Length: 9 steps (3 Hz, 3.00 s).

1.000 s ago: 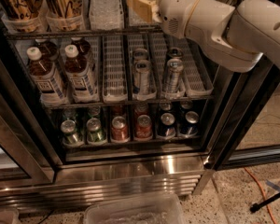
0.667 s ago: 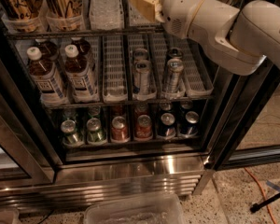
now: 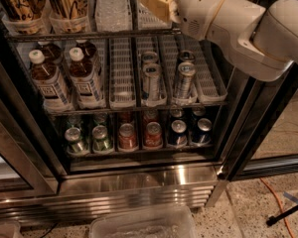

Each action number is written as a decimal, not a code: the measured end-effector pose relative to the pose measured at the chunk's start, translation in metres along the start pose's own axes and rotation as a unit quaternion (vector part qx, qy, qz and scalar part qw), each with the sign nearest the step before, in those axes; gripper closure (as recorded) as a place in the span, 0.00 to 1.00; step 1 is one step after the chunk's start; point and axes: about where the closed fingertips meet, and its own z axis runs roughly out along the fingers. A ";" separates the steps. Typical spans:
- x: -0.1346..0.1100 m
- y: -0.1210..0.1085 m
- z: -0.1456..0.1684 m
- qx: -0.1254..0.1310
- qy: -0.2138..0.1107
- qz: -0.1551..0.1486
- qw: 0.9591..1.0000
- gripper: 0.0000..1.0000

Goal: Pick water bottle from top shelf of fridge

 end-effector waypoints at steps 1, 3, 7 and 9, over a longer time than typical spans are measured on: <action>-0.012 0.009 -0.003 -0.012 -0.007 -0.016 1.000 1.00; -0.026 0.032 -0.010 -0.034 -0.012 -0.029 0.999 1.00; -0.015 0.103 -0.059 -0.168 0.096 0.074 0.978 1.00; -0.014 0.125 -0.071 -0.226 0.125 0.124 0.958 1.00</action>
Offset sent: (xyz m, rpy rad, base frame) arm -0.0378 0.0081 0.0192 -0.0533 -0.0975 0.0606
